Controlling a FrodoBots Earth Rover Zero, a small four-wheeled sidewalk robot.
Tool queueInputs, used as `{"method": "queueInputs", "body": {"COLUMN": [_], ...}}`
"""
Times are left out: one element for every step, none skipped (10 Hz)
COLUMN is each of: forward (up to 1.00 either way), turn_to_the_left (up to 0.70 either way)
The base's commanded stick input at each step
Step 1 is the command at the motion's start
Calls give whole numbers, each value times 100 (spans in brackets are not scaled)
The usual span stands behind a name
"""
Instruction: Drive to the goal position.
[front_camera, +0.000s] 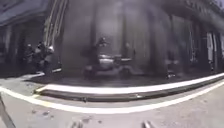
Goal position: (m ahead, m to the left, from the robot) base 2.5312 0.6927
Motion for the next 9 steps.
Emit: {"method": "queueInputs", "body": {"forward": [0,0,0,0,0,0,0,0,0], "turn_to_the_left": [45,45,45,45,45,45,45,45,45]}}
